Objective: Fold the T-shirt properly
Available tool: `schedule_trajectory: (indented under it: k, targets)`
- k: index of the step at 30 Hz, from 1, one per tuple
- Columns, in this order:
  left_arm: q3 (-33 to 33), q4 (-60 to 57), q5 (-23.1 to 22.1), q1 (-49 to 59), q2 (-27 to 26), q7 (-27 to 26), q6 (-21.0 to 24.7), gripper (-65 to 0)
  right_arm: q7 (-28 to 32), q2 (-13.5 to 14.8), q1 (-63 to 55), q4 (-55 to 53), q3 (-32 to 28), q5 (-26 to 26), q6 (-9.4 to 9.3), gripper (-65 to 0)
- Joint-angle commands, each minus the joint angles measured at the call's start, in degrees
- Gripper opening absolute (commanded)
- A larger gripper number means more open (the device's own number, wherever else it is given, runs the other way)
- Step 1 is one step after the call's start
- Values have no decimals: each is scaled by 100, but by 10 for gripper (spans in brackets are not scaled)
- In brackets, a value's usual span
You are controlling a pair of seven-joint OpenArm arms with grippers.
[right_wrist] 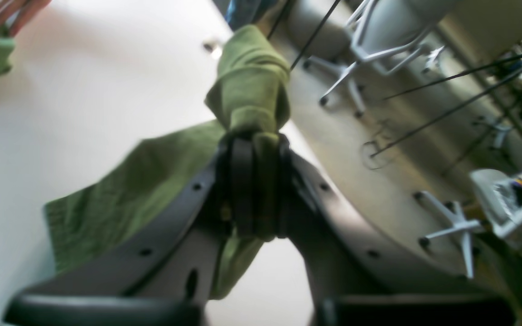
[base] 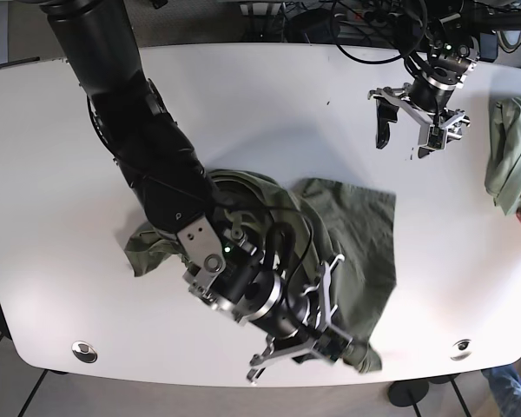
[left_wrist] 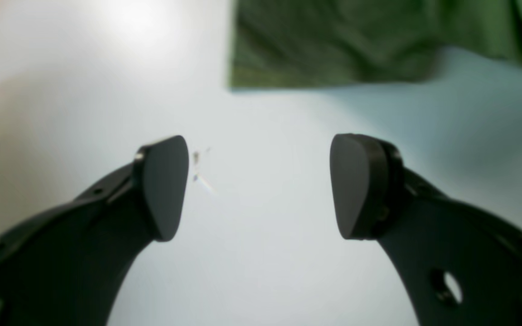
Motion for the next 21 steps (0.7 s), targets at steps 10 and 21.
schedule_trajectory:
  k: [10,21]
  targets:
    - [909,111,-59,-25,-41,-140,620,-189,-173,-509,2532,-18,473,-50,-56,-629]
    - [2061,-733,-67,-904,-49,-140,2317,-183,-129,-694,2945,-678,481,-41,-56,-629]
